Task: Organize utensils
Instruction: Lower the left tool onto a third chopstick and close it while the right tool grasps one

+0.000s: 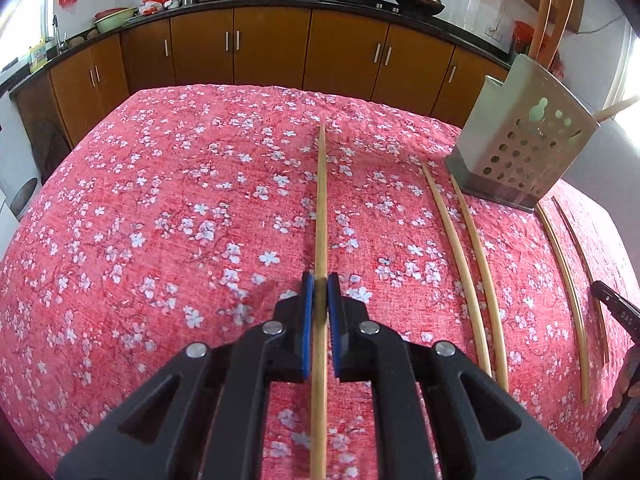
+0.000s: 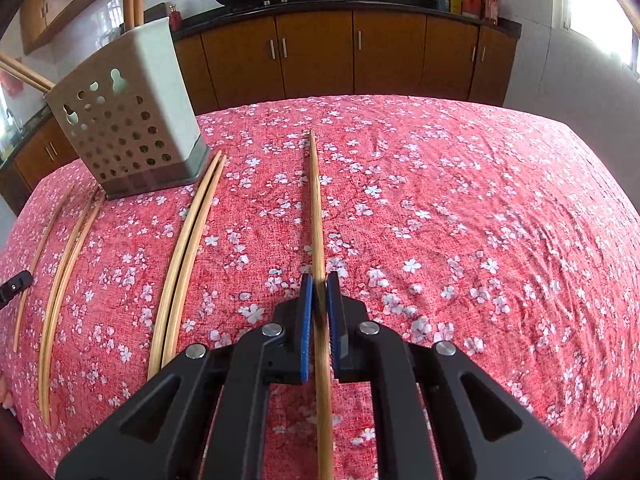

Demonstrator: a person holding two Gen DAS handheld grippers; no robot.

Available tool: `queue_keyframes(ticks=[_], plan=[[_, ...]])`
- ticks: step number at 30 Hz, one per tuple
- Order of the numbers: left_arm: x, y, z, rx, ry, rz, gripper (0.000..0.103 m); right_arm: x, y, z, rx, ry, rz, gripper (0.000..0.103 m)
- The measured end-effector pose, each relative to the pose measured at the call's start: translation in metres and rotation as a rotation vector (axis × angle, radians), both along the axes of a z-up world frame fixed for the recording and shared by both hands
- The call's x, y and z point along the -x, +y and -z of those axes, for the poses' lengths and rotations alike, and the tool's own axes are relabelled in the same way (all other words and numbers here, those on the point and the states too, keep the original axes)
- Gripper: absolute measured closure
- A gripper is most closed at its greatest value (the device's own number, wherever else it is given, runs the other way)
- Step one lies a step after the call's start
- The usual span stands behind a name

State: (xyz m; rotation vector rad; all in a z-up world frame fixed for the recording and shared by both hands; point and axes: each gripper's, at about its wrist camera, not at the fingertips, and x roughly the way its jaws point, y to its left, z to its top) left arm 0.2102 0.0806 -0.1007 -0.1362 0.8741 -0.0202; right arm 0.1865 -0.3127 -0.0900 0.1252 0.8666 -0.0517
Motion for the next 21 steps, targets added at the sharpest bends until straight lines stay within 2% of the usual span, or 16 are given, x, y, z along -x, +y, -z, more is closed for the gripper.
queue_keyframes(ticks=[21], plan=[[0.0006,-0.0001,-0.0009,0.002,0.001,-0.002,0.093,0.0005,-0.0002,0.0001,-0.008,0.000,0.003,0.094]])
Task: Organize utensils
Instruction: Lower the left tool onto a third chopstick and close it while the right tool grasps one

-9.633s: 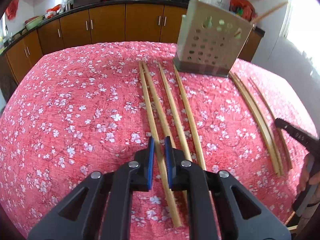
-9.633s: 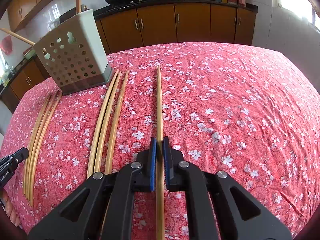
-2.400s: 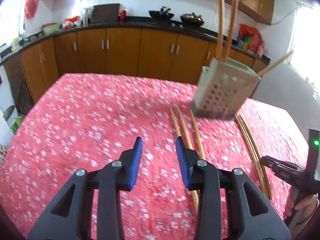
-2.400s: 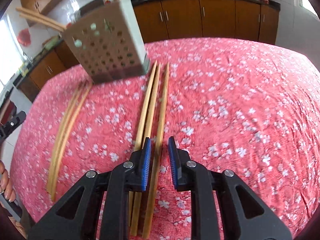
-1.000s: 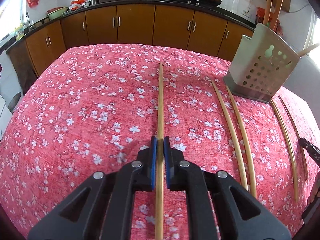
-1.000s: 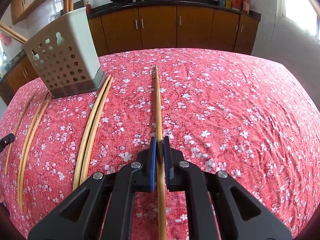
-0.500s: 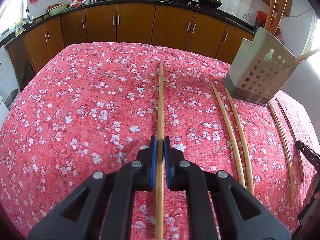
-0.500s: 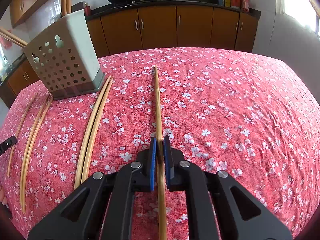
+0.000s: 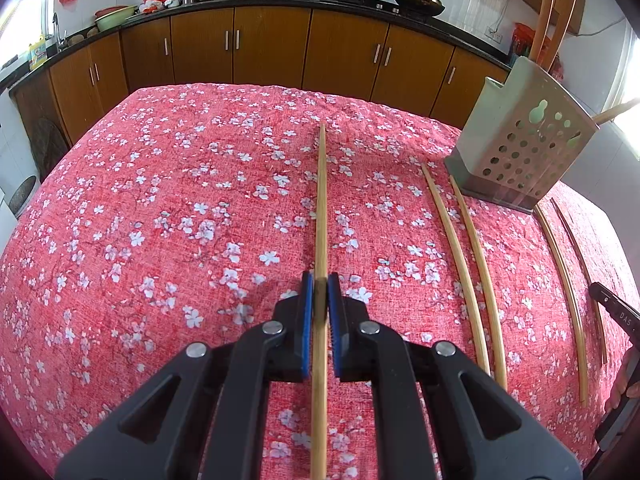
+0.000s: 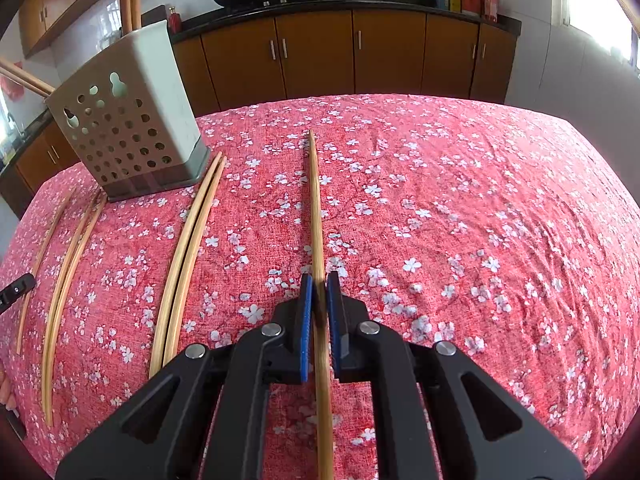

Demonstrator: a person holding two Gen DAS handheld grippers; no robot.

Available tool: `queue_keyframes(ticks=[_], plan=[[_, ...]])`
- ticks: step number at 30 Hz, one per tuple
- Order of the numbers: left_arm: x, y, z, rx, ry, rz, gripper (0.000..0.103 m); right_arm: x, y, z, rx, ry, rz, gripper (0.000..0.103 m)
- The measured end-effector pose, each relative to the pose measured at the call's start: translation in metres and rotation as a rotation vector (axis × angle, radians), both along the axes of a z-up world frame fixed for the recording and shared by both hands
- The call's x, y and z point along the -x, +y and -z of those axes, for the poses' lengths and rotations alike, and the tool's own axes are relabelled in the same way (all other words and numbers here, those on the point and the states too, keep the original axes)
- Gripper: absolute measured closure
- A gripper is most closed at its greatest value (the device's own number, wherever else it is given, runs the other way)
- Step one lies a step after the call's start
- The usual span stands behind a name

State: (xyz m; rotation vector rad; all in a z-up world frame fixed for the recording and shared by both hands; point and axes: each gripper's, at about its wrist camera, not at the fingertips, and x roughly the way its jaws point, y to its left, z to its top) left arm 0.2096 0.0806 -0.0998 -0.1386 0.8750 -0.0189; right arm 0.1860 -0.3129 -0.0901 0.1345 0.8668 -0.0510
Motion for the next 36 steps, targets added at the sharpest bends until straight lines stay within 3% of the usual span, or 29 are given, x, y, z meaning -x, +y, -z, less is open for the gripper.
queue_keyframes(ticks=[26,30,36], plan=[[0.000,0.000,-0.001,0.010,0.001,0.000,0.093,0.000,0.000,0.000,-0.003,0.000,0.001,0.094],[0.006,-0.008,-0.001,-0.048,0.005,0.017,0.093,0.006,0.004,0.000,0.000,0.000,0.002,0.094],[0.012,-0.013,-0.001,-0.073,0.006,0.034,0.095,0.012,0.001,0.001,-0.049,-0.007,0.005,0.095]])
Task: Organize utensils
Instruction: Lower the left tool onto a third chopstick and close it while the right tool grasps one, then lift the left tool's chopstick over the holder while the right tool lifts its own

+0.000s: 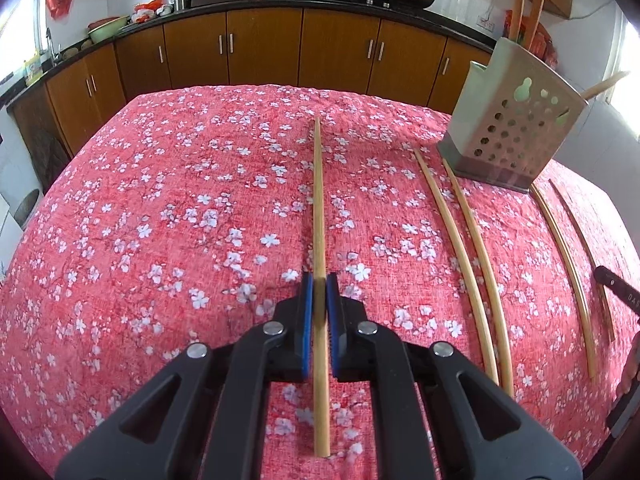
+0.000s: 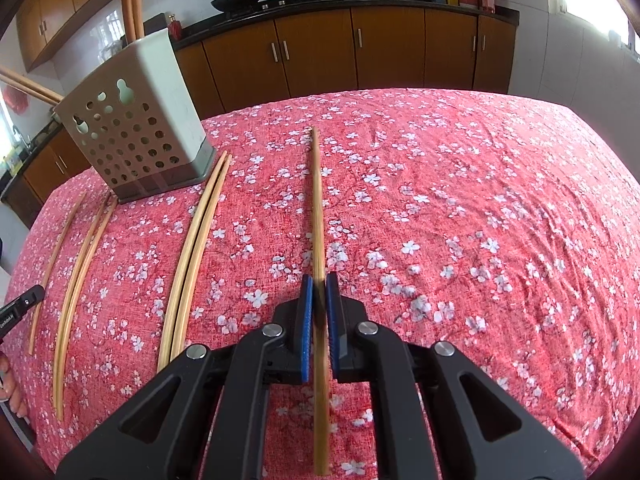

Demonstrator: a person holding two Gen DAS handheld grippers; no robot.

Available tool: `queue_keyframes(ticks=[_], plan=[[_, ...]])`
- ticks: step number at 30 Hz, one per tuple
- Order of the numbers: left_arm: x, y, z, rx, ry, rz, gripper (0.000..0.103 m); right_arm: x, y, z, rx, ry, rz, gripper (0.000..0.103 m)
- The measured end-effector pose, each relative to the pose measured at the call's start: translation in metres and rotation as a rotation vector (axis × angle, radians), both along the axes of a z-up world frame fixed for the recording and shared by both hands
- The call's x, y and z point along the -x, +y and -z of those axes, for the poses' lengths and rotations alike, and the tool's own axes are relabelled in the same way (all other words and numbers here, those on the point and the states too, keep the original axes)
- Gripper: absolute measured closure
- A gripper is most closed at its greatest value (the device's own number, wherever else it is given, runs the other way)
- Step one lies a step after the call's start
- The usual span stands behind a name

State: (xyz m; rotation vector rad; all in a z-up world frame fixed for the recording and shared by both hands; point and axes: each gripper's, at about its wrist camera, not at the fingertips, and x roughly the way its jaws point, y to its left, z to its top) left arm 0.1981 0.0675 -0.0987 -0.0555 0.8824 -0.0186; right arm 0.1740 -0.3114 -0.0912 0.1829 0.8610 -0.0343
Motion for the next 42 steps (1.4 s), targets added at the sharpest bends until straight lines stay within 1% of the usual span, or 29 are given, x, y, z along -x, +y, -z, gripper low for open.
queue_keyframes(ticks=[2,6,12,15,17,21,25,28,30,34,36,39,42], plan=[[0.002,-0.002,-0.002,-0.018,0.001,0.004,0.095,0.004,-0.001,-0.003,-0.004,-0.010,0.006,0.096],[0.012,0.002,-0.019,0.008,-0.047,0.002,0.095,0.017,-0.004,-0.022,-0.010,-0.072,0.013,0.096],[0.023,0.004,-0.066,0.040,-0.171,0.005,0.095,0.027,-0.005,-0.064,-0.015,-0.194,0.016,0.096],[0.029,0.005,-0.095,0.071,-0.252,0.001,0.095,0.031,-0.003,-0.083,-0.017,-0.255,0.014,0.096],[0.030,0.010,-0.110,0.082,-0.290,0.003,0.095,0.034,-0.005,-0.094,-0.019,-0.289,0.012,0.096],[0.033,0.006,-0.133,0.089,-0.350,0.014,0.095,0.039,-0.006,-0.105,-0.018,-0.324,0.008,0.096],[0.035,0.002,-0.147,0.092,-0.375,0.042,0.095,0.040,-0.005,-0.110,-0.023,-0.345,0.006,0.096],[0.038,-0.004,-0.162,0.095,-0.405,0.077,0.095,0.043,-0.004,-0.123,-0.043,-0.387,0.000,0.096],[0.040,-0.008,-0.173,0.097,-0.428,0.099,0.095,0.046,-0.002,-0.138,-0.059,-0.426,-0.009,0.096],[0.044,-0.019,-0.201,0.137,-0.482,0.147,0.095,0.051,0.001,-0.171,-0.110,-0.511,-0.043,0.096],[0.043,-0.027,-0.217,0.164,-0.519,0.166,0.095,0.053,0.006,-0.191,-0.140,-0.569,-0.065,0.096],[0.041,-0.039,-0.238,0.186,-0.586,0.173,0.095,0.054,0.015,-0.216,-0.168,-0.656,-0.080,0.096],[0.036,-0.049,-0.255,0.221,-0.645,0.168,0.095,0.049,0.026,-0.234,-0.171,-0.740,-0.075,0.096]])
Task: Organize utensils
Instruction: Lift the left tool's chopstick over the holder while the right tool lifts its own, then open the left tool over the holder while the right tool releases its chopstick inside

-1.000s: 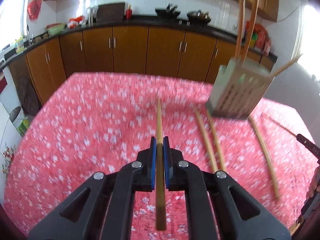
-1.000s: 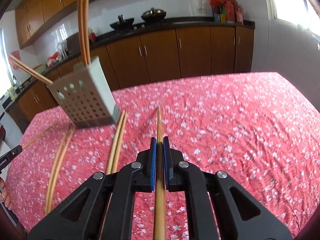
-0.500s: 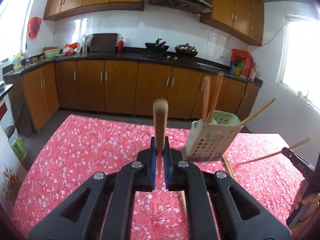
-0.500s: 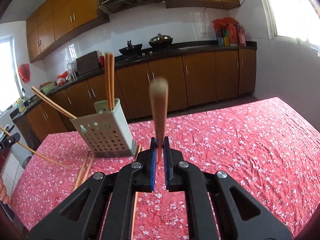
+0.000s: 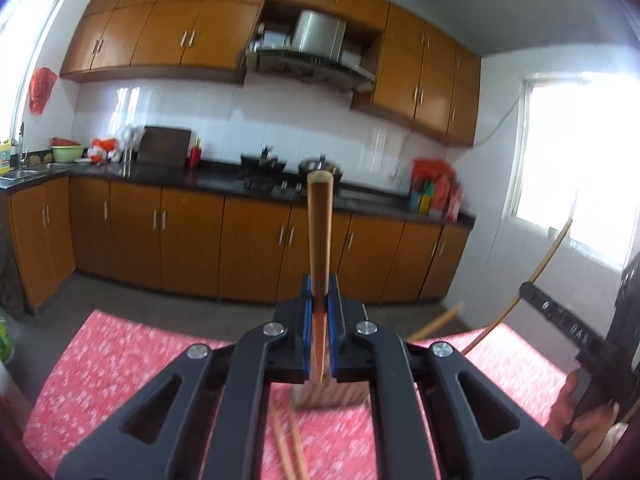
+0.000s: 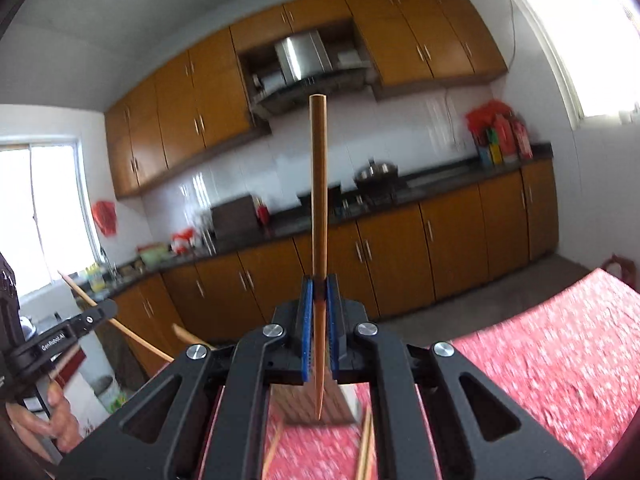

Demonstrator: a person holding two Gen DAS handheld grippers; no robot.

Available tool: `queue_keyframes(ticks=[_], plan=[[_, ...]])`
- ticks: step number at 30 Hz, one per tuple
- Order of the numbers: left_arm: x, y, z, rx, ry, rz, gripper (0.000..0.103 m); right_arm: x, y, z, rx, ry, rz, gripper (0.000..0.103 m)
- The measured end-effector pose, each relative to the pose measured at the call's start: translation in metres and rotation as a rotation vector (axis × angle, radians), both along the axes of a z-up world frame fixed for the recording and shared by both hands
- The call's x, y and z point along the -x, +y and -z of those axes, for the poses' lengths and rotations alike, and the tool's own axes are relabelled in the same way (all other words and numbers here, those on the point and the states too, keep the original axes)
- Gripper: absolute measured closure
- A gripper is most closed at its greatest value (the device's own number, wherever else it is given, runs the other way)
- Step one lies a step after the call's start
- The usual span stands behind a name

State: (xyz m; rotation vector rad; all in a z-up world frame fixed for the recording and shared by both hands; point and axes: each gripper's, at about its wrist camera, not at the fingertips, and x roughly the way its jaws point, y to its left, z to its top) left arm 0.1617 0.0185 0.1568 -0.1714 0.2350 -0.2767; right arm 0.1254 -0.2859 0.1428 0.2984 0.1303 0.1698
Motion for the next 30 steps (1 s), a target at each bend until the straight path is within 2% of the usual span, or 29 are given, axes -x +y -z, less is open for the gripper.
queue_keyframes(ticks=[4,7,12,18,19,23,30], plan=[[-0.018,-0.018,-0.016,0.030,-0.066,-0.029,0.095,-0.015,0.008,-0.008,-0.003,-0.066,0.032,0.096],[-0.038,-0.032,-0.014,0.006,-0.082,-0.054,0.095,-0.033,0.014,-0.003,0.008,-0.075,0.067,0.096],[-0.068,-0.044,0.010,-0.017,-0.033,-0.047,0.095,-0.068,0.019,0.022,0.006,-0.018,0.072,0.096],[-0.094,-0.050,0.042,-0.025,0.051,-0.028,0.095,-0.081,0.027,0.047,0.028,0.070,0.034,0.095],[-0.096,-0.049,0.045,-0.025,0.058,-0.028,0.095,-0.079,0.028,0.049,0.031,0.077,0.031,0.094],[-0.094,-0.045,0.045,-0.015,0.060,-0.032,0.091,-0.073,0.027,0.045,0.043,0.072,0.031,0.066],[-0.064,-0.024,0.033,0.005,0.033,-0.066,0.082,-0.044,0.009,0.025,0.055,0.043,0.065,0.063]])
